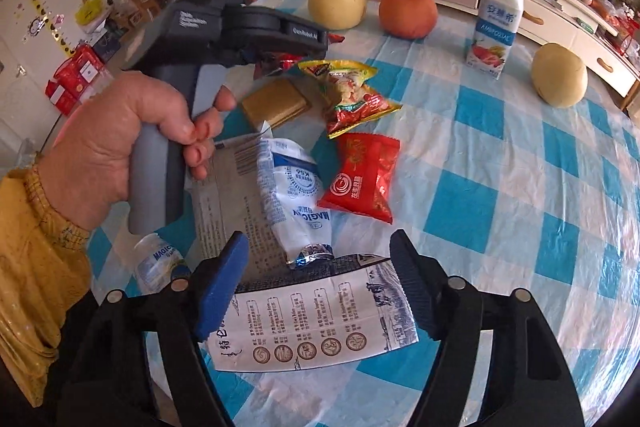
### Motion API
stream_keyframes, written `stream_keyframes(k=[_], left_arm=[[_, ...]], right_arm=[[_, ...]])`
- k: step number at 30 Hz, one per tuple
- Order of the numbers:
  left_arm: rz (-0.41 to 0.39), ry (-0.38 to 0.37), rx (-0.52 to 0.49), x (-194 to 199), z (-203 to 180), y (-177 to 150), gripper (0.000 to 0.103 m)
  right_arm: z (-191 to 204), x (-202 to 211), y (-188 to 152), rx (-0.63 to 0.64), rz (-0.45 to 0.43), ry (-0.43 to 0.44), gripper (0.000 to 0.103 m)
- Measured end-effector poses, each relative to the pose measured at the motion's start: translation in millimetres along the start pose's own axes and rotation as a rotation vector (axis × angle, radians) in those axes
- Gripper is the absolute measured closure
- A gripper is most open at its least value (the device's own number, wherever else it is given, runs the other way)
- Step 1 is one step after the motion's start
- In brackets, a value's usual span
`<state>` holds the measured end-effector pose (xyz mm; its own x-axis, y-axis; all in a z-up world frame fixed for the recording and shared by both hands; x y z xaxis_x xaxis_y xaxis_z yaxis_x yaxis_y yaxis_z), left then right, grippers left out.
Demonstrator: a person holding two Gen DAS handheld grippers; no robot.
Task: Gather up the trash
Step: 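Grasp the red milk-tea bag with the left tool while the right tool grasps the white plastic packet, then carry the milk-tea bag and white packet over the pink bucket with both tools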
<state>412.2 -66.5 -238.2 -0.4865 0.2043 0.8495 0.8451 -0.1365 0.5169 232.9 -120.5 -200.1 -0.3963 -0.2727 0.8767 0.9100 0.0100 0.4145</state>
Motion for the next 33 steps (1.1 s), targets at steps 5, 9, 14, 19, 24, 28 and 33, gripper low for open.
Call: stream_keyframes(k=[5, 9, 14, 19, 24, 28, 33], left_arm=[[-0.037, -0.027, 0.029, 24, 15, -13, 0.049], [-0.065, -0.040, 0.065, 44, 30, -24, 0.049], [-0.107, -0.060, 0.108, 73, 47, -42, 0.049], [-0.153, -0.056, 0.152, 100, 65, -66, 0.049], [-0.189, -0.053, 0.219, 121, 82, -87, 0.049], [-0.223, -0.055, 0.277, 137, 94, -103, 0.049], [-0.249, -0.056, 0.318, 149, 106, -120, 0.049]], right_arm=[[7, -15, 0, 0.039, 0.001, -0.012, 0.039], [13, -21, 1, 0.062, -0.006, -0.023, 0.049], [14, -28, 2, 0.079, -0.011, -0.041, 0.058], [22, -33, 1, 0.095, -0.013, -0.059, 0.068], [26, -31, 2, 0.102, -0.037, -0.074, 0.078], [24, -30, 3, 0.085, -0.046, -0.068, 0.080], [21, -25, 5, 0.052, -0.073, -0.057, 0.082]])
Point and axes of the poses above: each gripper's, at about its wrist camera, not at the fingertips, and x roughly against the way its jaws point, z to its left, y to its top, the point moved 7 cm from there along -x, roughly the way its jaws point, and after that the axes turned 9 degrees about -x, right-handed, at the moved point
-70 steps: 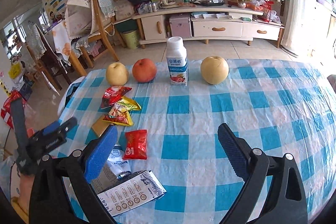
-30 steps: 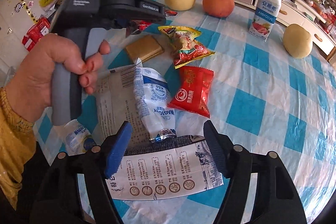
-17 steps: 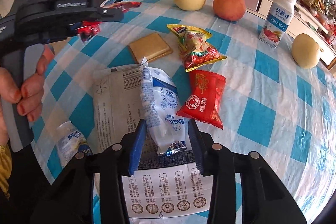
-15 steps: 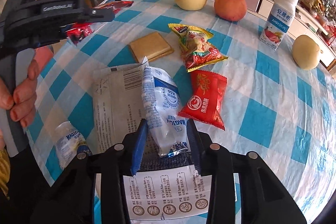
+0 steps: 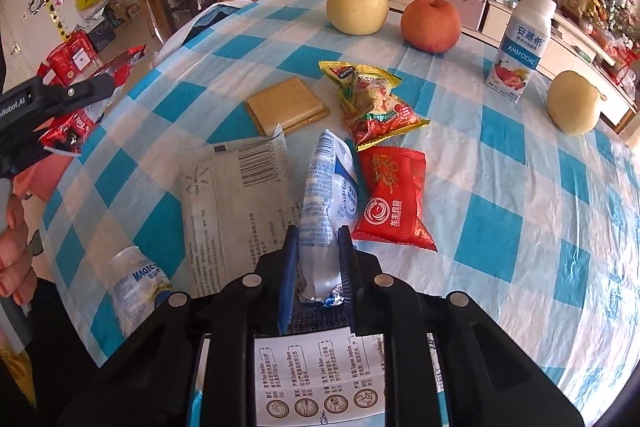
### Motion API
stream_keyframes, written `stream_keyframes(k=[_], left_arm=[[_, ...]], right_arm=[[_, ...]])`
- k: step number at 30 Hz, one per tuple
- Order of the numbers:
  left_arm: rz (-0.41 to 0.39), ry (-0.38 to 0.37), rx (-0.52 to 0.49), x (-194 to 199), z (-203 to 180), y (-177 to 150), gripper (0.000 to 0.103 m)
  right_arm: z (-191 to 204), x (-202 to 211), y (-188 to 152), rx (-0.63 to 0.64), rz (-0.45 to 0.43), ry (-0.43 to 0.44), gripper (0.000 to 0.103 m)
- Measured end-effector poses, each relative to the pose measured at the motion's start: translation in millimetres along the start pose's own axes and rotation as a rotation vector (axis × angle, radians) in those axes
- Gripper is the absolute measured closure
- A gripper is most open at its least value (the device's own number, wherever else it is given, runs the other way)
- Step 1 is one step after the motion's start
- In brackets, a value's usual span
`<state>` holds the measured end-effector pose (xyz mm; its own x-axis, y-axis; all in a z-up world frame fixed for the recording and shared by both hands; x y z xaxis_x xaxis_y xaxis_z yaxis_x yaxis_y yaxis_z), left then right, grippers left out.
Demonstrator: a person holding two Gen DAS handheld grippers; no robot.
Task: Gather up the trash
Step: 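Carry the milk-tea bag and white packet over the pink bucket with both tools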
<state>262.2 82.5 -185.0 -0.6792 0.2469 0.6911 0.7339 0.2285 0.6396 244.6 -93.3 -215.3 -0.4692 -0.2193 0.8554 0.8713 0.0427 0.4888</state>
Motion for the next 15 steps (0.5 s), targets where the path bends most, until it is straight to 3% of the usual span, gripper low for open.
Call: stream_keyframes(k=[7, 15], left_arm=[[-0.032, -0.021, 0.044, 10, 18, -2, 0.049], [-0.068, 0.018, 0.038, 21, 29, 3, 0.049]], right_arm=[[2, 15, 7, -0.053, -0.061, 0.023, 0.083], [11, 39, 18, -0.144, -0.126, 0.088, 0.083]])
Point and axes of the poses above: each gripper's, at about its wrist camera, not at the fingertips, and x roughly against the way its jaws point, z to its left, y to its top, the point moved 7 cm from there along -x, roughly the way its jaws point, and after that the axes turned 9 degrees about -x, right-handed, at the moved point
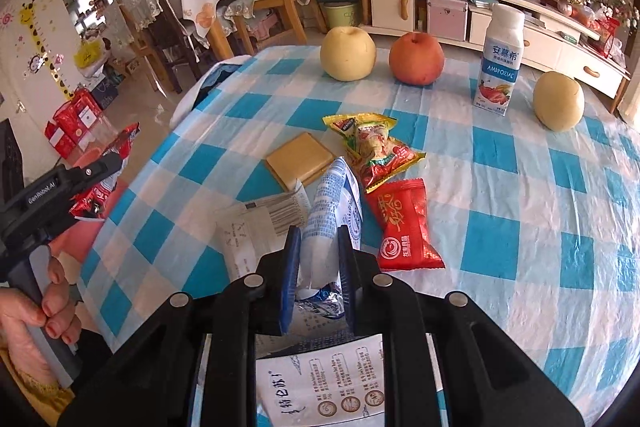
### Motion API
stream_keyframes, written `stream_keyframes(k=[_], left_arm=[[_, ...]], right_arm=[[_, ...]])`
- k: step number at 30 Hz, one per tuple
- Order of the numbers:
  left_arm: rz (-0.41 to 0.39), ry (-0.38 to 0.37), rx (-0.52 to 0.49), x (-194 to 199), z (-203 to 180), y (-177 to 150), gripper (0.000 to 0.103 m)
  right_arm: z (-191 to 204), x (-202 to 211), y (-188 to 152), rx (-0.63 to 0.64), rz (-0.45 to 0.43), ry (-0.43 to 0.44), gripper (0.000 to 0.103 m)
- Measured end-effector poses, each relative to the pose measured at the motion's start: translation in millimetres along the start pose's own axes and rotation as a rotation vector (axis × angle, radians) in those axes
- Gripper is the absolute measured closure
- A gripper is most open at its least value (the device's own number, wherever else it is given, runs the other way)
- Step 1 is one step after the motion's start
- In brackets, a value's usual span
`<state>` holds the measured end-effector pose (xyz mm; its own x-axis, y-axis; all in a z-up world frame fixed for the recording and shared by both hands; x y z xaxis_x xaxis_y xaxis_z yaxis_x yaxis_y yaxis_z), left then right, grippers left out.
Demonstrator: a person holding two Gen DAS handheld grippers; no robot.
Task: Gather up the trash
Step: 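Carry the milk-tea bag and white packet over the pink bucket with both tools, then open both tools to drop the bag and packet into the bucket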
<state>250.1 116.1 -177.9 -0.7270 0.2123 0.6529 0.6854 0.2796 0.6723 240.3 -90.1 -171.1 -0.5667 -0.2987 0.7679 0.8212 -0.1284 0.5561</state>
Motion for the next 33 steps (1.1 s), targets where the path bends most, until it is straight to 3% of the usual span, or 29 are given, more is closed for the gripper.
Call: stream_keyframes(k=[6, 14, 23, 28, 33], left_arm=[[-0.052, 0.063, 0.022, 14, 18, 12, 0.049], [-0.119, 0.163, 0.112, 41, 63, 31, 0.049], [-0.188, 0.339, 0.296, 87, 156, 49, 0.049], [-0.195, 0.401, 0.409, 109, 207, 47, 0.049], [-0.170, 0.437, 0.493, 114, 244, 42, 0.046]], right_arm=[[34, 11, 7, -0.038, -0.019, 0.107, 0.083], [125, 19, 13, 0.003, -0.030, 0.280, 0.083], [267, 4, 11, 0.080, 0.058, 0.511, 0.083], [337, -19, 5, 0.134, 0.118, 0.570, 0.083], [379, -50, -3, 0.144, 0.176, 0.602, 0.083]])
Point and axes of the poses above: each gripper's, at about its wrist camera, not at the fingertips, and x roughly against the way its jaws point, z to its left, y to its top, the point moved 7 cm from there along -x, roughly the way its jaws point, and after that the axes turned 9 degrees about -x, right-handed, at the moved point
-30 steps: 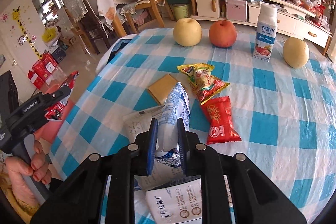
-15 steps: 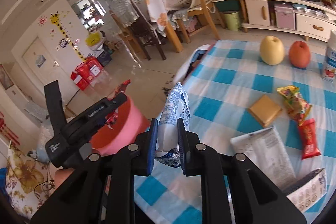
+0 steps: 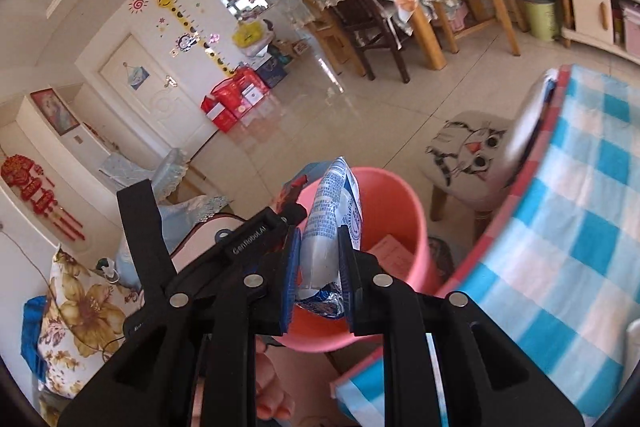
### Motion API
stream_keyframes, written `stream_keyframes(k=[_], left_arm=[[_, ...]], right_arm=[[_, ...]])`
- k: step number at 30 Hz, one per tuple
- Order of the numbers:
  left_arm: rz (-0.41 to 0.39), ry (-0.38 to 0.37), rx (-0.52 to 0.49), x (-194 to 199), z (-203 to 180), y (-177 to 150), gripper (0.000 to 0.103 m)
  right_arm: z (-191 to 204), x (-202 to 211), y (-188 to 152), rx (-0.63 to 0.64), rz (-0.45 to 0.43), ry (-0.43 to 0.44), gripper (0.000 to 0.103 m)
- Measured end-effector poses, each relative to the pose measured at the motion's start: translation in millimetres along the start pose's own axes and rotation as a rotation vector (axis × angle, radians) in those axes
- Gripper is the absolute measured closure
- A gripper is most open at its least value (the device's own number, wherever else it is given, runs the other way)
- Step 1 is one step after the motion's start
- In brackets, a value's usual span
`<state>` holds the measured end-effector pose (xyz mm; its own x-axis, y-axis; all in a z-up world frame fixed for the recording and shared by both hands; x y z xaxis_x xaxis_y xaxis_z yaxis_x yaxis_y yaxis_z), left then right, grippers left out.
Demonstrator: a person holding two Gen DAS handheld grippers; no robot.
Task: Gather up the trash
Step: 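Open both tools to drop the bag and packet into the bucket, then move both tools back over the table toward the remaining trash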
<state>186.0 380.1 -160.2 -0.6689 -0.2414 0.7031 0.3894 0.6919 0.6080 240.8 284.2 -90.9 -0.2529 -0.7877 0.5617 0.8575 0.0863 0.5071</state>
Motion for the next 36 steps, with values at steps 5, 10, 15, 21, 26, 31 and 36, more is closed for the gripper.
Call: stream_keyframes(k=[5, 10, 15, 21, 26, 31, 36], left_arm=[[-0.020, 0.065, 0.032, 1, 21, 7, 0.028], [-0.080, 0.074, 0.022, 3, 18, 13, 0.020], [-0.197, 0.007, -0.035, 17, -5, 17, 0.011], [-0.296, -0.054, -0.145, 29, -49, 10, 0.006], [-0.298, -0.157, -0.240, 33, -89, -3, 0.005], [-0.309, -0.184, -0.363, 44, -123, -21, 0.005], [-0.299, -0.185, -0.472, 51, -151, -41, 0.005]], right_arm=[[-10, -32, -6, -0.007, 0.040, -0.084, 0.068], [-25, -11, -16, 0.036, -0.025, -0.180, 0.032], [-41, 27, -25, 0.107, -0.096, -0.317, 0.017], [-62, 73, -39, 0.214, -0.162, -0.496, 0.013], [-80, 108, -48, 0.245, -0.201, -0.566, 0.013], [-90, 145, -55, 0.277, -0.248, -0.633, 0.012], [-99, 180, -59, 0.328, -0.322, -0.682, 0.009]])
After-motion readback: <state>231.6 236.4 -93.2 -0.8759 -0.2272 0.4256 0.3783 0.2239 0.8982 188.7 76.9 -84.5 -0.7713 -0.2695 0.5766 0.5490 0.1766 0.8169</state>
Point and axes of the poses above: each gripper's, at about its wrist camera, not at the fingertips, and x roughly against the way its jaws point, z to its left, y to its top, the point moved 7 cm from there along -x, roughly the way its jaws point, and after that the axes turned 9 degrees about -x, right-handed, at the moved point
